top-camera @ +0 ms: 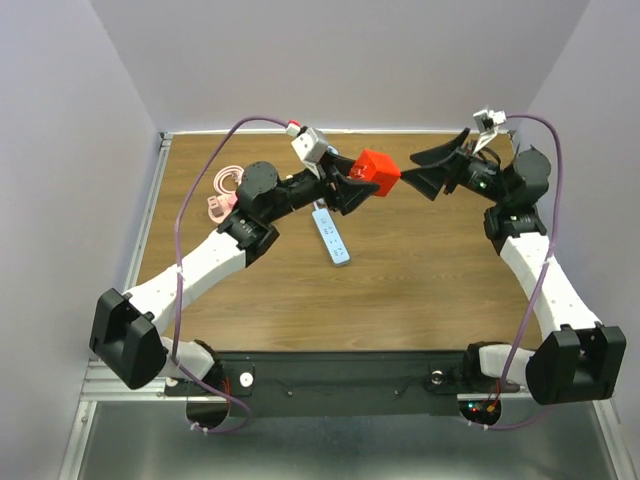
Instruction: Insert the plug
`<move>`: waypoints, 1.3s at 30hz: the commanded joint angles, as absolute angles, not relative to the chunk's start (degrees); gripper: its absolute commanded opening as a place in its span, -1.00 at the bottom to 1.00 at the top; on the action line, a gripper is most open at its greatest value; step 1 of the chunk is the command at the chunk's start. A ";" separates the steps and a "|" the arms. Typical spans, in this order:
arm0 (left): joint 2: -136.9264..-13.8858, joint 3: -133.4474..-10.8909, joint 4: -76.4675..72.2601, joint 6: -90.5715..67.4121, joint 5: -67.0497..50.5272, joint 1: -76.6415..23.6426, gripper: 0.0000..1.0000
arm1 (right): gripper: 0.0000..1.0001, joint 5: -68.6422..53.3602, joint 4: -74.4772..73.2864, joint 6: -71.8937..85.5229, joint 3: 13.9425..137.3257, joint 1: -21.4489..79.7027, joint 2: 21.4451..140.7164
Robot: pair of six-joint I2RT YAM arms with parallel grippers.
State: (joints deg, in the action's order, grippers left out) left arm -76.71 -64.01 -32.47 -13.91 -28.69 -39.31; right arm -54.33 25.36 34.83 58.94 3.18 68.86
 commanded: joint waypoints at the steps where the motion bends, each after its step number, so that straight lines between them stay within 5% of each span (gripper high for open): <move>1: -75.50 -60.74 -50.96 -22.31 -36.47 -39.29 -1.00 | 1.00 -63.19 43.07 40.35 57.57 5.97 66.45; 30: -73.83 -57.92 -65.13 -28.56 -43.15 -39.90 -1.00 | 0.97 -63.55 44.12 35.60 59.94 15.90 63.19; 39: -74.88 -57.66 -65.48 -29.18 -45.52 -40.96 -1.00 | -0.06 -59.94 45.44 35.42 58.98 16.52 62.76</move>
State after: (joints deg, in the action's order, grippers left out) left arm -75.90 -57.32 -60.80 -28.97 -43.51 -40.16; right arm -63.31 41.89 35.94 57.43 15.84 63.75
